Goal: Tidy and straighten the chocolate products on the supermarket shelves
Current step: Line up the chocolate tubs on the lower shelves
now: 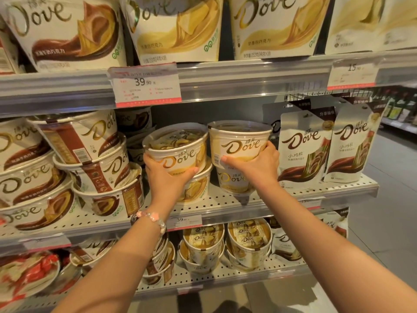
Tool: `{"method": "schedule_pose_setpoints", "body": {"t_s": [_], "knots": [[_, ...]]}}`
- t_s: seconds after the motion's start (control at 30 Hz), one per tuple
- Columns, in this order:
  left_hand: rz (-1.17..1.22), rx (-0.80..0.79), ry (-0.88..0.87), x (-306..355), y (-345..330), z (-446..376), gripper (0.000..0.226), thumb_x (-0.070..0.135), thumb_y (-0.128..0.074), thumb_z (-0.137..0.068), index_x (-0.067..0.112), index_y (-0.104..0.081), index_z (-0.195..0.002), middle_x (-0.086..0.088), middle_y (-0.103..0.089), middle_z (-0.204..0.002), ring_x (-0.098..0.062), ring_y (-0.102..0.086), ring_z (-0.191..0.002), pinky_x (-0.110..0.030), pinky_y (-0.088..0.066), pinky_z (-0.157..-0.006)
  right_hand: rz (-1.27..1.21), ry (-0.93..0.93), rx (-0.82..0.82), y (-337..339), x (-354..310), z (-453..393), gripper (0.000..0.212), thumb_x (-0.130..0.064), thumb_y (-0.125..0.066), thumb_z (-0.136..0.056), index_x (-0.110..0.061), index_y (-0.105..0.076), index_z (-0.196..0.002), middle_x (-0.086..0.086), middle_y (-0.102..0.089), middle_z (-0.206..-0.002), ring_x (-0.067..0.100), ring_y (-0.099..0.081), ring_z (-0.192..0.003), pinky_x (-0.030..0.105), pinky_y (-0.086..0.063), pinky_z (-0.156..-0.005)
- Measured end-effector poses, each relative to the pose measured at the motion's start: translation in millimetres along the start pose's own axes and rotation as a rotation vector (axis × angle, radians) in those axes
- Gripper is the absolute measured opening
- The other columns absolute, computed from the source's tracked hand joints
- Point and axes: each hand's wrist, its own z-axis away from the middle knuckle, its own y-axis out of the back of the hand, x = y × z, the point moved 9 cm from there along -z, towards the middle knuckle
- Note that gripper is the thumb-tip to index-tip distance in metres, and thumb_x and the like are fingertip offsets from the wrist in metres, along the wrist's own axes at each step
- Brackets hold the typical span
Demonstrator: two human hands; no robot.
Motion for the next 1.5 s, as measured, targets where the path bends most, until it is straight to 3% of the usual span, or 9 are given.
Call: {"method": "schedule_pose_setpoints", "body": {"t_s": [0.27,0.37,0.5,0.67,0.8,0.97,1.07,1.23,1.5], "knots": [[-0.129,-0.020,-0.008,4.4,1.8,0.1,0.125,0.038,-0.090,-0.049,0.024,-0.011,-0.146,-0.004,-0.022,-0.140,-0.010,-0.027,-0.121,-0.025,-0.028,-0.101,-0.110,0.025,0.137,-0.1,0.2,7.8,0.130,-0.049,-0.089,-0.043,-0.009,-0.015,-0.143,0.011,-0.036,-0.143,0.027,-0.036,-0.133,0.044,-0.036,-0.109],[-0.109,-0.056,-0.011,2.2,7.3,-2.7,0.123,0.040,-0.089,-0.050,0.023,-0.015,-0.146,-0.003,-0.032,-0.143,-0.019,-0.033,-0.132,-0.041,-0.032,-0.110,-0.093,0.056,0.148,-0.4,0.6,10.9,0.132,-0.046,-0.090,-0.045,-0.006,-0.011,-0.144,0.013,-0.028,-0.147,0.027,-0.026,-0.138,0.043,-0.029,-0.113],[-0.033,-0.143,0.052,-4.5,6.3,-3.6,0.125,0.032,-0.085,-0.062,0.022,0.003,-0.149,-0.005,-0.032,-0.149,-0.022,-0.033,-0.135,-0.046,-0.030,-0.111,-0.089,0.088,0.096,-0.3,2.7,10.3,0.136,-0.046,-0.089,-0.048,-0.007,-0.003,-0.146,0.014,-0.020,-0.149,0.029,-0.022,-0.140,0.043,-0.026,-0.114],[-0.091,-0.115,0.046,0.8,-6.0,2.9,0.139,0.039,-0.087,-0.055,0.020,0.017,-0.146,-0.003,-0.003,-0.154,-0.022,-0.012,-0.141,-0.035,-0.017,-0.112,-0.060,0.122,0.083,2.1,5.0,11.6,0.132,-0.042,-0.088,-0.055,-0.009,0.000,-0.148,0.012,-0.019,-0.148,0.028,-0.024,-0.138,0.037,-0.028,-0.111],[-0.108,-0.046,0.007,5.6,-4.8,-0.4,0.135,0.040,-0.090,-0.047,0.017,0.000,-0.145,-0.006,-0.016,-0.146,-0.022,-0.021,-0.136,-0.032,-0.023,-0.109,-0.056,0.133,0.109,3.6,5.1,10.9,0.130,-0.046,-0.088,-0.052,-0.010,-0.007,-0.147,0.011,-0.025,-0.145,0.026,-0.028,-0.136,0.037,-0.030,-0.110],[-0.054,-0.108,-0.009,-3.8,-0.1,-1.8,0.110,0.038,-0.083,-0.064,0.026,-0.006,-0.142,-0.005,-0.032,-0.144,-0.008,-0.031,-0.122,-0.027,-0.028,-0.099,-0.081,0.177,0.105,1.3,10.5,14.4,0.120,-0.052,-0.080,-0.063,-0.014,-0.005,-0.149,0.010,-0.020,-0.149,0.024,-0.022,-0.138,0.030,-0.023,-0.107],[-0.063,-0.106,-0.036,-1.1,-2.6,0.2,0.103,0.034,-0.080,-0.069,0.021,-0.009,-0.142,-0.005,-0.033,-0.144,-0.015,-0.035,-0.129,-0.030,-0.032,-0.103,-0.118,0.188,0.106,1.0,14.1,15.3,0.113,-0.053,-0.075,-0.068,-0.015,-0.006,-0.149,0.008,-0.018,-0.151,0.023,-0.022,-0.139,0.027,-0.021,-0.103],[-0.079,-0.086,-0.055,-0.4,-6.8,3.3,0.108,0.033,-0.077,-0.072,0.019,0.000,-0.147,-0.005,-0.017,-0.152,-0.019,-0.019,-0.140,-0.043,-0.023,-0.115,-0.115,0.180,0.108,1.5,13.2,16.4,0.113,-0.053,-0.076,-0.067,-0.016,-0.008,-0.149,0.007,-0.020,-0.150,0.022,-0.023,-0.138,0.039,-0.026,-0.111],[-0.070,0.042,0.015,-5.4,-4.8,6.0,0.122,0.042,-0.085,-0.055,0.022,-0.006,-0.146,-0.003,-0.023,-0.147,-0.017,-0.027,-0.134,-0.033,-0.027,-0.110,-0.143,0.187,0.125,2.6,15.9,17.0,0.113,-0.051,-0.078,-0.065,-0.017,-0.011,-0.149,0.005,-0.023,-0.149,0.019,-0.024,-0.138,0.041,-0.026,-0.113]]}}
